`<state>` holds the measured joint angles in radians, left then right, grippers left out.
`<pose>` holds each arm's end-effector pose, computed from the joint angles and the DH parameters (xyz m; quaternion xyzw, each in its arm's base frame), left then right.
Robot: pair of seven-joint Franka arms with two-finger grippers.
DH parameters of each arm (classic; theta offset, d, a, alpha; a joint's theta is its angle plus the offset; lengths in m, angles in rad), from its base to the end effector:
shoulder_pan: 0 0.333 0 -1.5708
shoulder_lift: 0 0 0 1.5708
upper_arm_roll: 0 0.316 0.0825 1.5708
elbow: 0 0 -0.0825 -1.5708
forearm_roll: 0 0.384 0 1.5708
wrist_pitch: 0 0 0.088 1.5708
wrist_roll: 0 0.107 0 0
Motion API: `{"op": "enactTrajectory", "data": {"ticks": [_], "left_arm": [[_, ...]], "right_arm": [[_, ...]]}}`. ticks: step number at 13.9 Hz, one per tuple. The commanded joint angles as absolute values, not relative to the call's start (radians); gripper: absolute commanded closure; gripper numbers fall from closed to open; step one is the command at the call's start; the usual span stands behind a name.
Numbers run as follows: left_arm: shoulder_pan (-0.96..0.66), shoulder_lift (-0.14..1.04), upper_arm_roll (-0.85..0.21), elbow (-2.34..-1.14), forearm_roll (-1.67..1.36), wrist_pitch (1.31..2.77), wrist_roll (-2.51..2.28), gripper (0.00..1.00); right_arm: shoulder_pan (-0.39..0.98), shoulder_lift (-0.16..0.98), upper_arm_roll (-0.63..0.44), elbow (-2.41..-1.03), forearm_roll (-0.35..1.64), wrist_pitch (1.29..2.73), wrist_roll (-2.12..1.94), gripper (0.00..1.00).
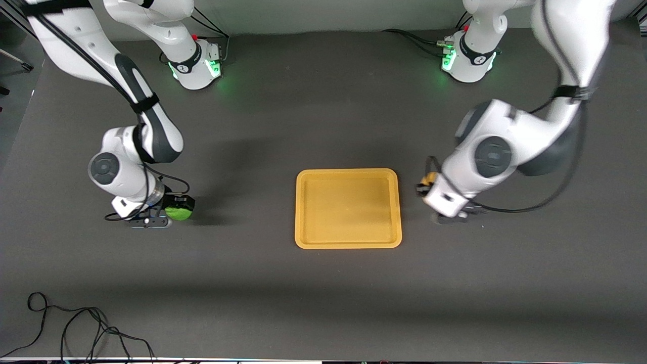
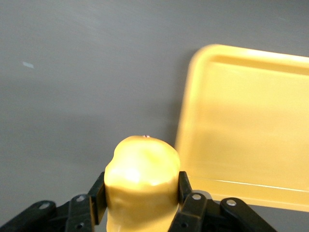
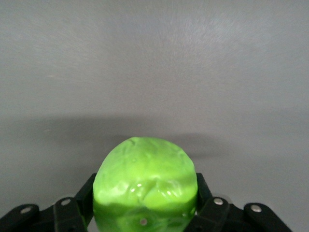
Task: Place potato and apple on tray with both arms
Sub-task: 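Carry the potato to the tray with the left gripper while the right gripper lifts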
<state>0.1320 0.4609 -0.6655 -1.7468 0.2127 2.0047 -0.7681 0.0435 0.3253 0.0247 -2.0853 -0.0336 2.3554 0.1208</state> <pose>0.5742 -0.2797 0.3481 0.9941 0.0857 -0.0663 0.0076 0.5776 0.0388 0.2636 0.9995 -0.0146 -0.0267 0.0102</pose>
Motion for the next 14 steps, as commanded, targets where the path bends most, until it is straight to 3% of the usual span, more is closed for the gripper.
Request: {"op": "enactTrajectory", "data": {"ticks": [1,4,9,11,12,13,14], "left_arm": [[0.040,0.569,-0.649,-1.733,0.238,2.141,-0.937,0.62],[0.006,0.649,-0.644,-1.733,0.371,2.200,-1.041,0.62],[-0.021,0.698,-0.618,-1.733,0.442,2.258,-1.091,0.58],[-0.037,0.703,-0.604,-1.733,0.443,2.263,-1.091,0.46],[-0.052,0.703,-0.588,-1.733,0.445,2.264,-1.089,0.19],[-0.064,0.704,-0.577,-1.732,0.457,2.264,-1.089,0.00],[-0.064,0.703,-0.575,-1.732,0.460,2.263,-1.085,0.00]], "right_arm": [[0.054,0.290,0.084,-1.880,-0.023,2.073,0.211,0.74],[0.054,0.321,0.182,-1.741,-0.006,1.997,0.307,0.74],[0.055,0.385,0.381,-1.675,-0.021,2.026,0.636,0.74],[0.054,0.417,0.446,-1.657,-0.023,2.098,0.730,0.74],[0.063,0.435,0.459,-1.648,-0.023,2.112,0.759,0.74],[0.086,0.454,0.481,-1.643,-0.059,2.140,0.834,0.74],[0.101,0.492,0.504,-1.641,-0.134,2.192,0.950,0.74]]}}
